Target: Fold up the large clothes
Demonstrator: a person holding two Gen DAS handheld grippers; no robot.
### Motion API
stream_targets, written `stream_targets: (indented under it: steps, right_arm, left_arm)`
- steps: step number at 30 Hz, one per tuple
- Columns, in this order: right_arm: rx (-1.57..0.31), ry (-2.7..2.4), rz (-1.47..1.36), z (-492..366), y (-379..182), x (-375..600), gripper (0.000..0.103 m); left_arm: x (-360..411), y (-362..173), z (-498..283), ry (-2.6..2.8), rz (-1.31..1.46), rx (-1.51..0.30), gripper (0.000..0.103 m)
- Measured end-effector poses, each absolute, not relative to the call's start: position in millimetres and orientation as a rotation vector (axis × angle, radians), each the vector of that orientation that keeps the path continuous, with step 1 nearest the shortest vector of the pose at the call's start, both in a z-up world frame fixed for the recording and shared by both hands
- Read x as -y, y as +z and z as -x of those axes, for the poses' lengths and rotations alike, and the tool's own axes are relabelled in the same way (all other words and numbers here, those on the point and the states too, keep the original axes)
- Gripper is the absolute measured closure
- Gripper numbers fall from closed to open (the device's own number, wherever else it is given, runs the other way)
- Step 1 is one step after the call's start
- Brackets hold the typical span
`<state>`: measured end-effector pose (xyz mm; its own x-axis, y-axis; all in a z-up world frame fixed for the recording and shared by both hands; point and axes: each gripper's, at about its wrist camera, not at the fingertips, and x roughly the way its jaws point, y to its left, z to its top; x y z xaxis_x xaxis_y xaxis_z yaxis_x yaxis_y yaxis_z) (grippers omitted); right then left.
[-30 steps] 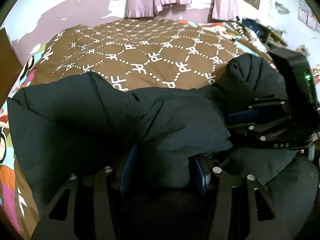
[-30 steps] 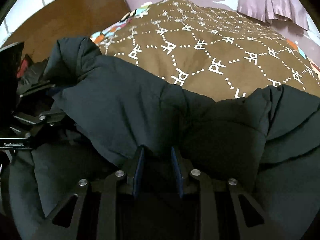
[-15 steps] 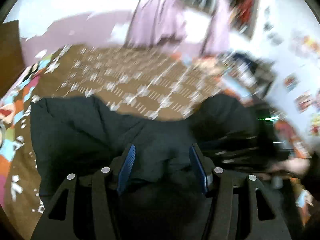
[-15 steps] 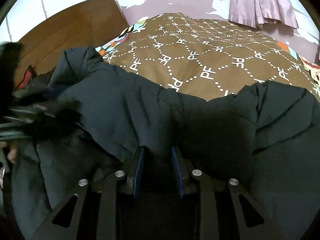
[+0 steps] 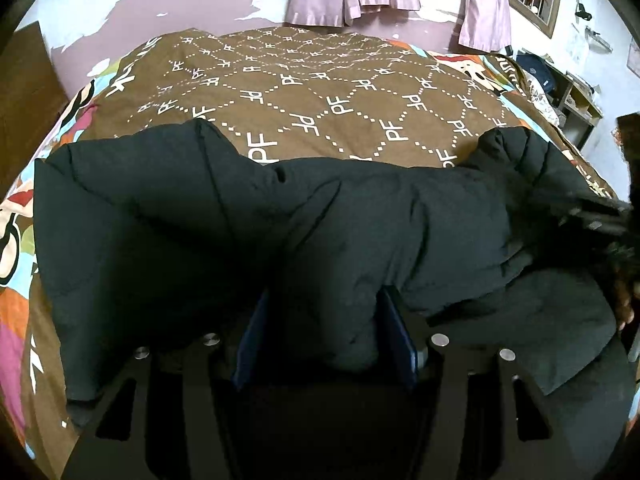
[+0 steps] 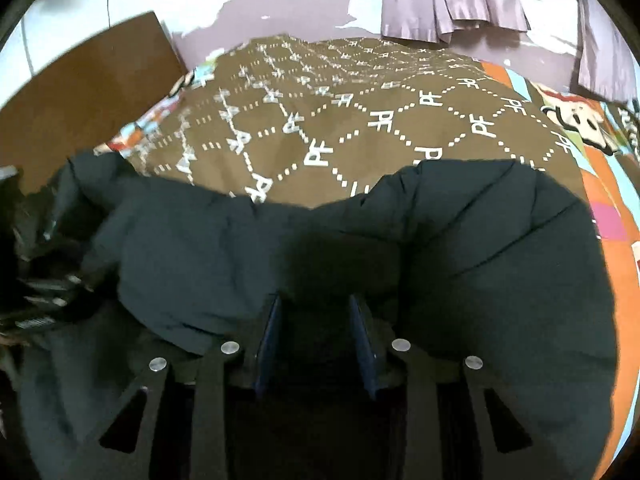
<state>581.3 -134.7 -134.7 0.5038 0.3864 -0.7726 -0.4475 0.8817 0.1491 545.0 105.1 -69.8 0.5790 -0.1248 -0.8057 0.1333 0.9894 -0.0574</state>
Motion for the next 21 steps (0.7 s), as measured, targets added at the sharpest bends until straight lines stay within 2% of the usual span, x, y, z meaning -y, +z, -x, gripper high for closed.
stream_targets:
  steps: [21]
  right_arm:
    - [-0.924,0.505,0.069,-587,-148,133,0.070]
  left_arm:
    - [-97,-80,-547,-0.112,-0.087,-0.925,0.050]
